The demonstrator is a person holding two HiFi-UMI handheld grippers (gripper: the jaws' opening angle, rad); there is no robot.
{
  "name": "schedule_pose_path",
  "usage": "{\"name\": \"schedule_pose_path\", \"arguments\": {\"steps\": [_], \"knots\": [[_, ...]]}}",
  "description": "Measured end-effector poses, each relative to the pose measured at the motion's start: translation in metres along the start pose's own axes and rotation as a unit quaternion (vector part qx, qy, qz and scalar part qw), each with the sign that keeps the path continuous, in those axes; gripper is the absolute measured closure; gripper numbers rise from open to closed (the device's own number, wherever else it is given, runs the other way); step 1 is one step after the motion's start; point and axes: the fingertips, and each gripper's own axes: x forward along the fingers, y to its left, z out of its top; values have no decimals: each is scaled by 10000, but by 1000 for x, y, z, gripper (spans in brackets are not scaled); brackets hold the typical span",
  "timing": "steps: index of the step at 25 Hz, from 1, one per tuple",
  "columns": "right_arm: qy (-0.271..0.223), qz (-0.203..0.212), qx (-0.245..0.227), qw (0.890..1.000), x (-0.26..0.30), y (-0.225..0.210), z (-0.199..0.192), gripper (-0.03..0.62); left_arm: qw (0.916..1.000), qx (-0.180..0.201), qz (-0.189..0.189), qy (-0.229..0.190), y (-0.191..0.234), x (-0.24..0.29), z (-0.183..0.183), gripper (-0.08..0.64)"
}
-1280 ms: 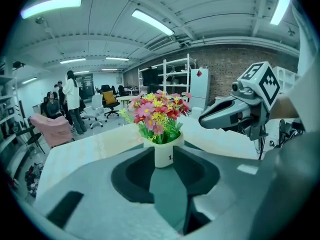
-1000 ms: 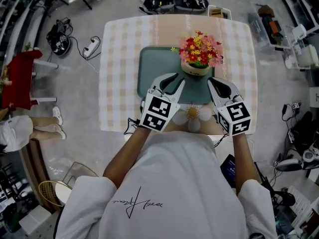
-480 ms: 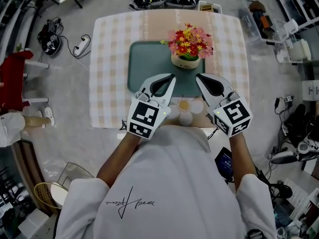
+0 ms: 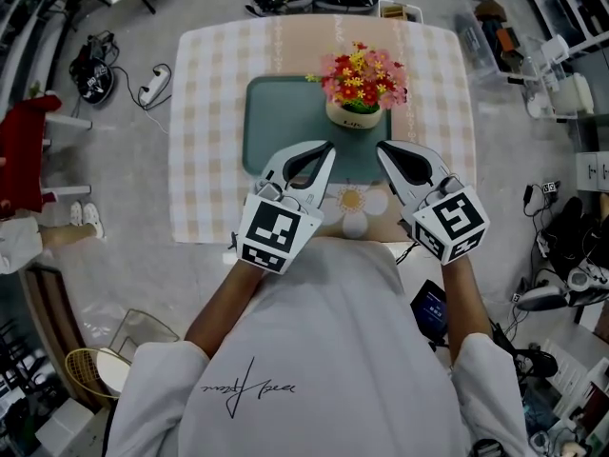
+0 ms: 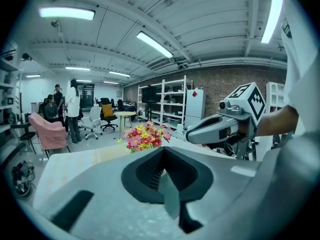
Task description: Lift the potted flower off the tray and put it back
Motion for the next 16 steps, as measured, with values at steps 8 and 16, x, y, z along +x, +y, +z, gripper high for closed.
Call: {"name": "schedule_pose_path", "arguments": {"steps": [8, 16], "knots": [[38, 9, -53, 10000, 0, 2, 0, 588, 9999, 97, -110, -7, -4, 2, 4, 561], [70, 11, -146, 9999, -2, 2, -2, 588, 9998, 60, -197, 12, -5, 3, 2, 561]]}}
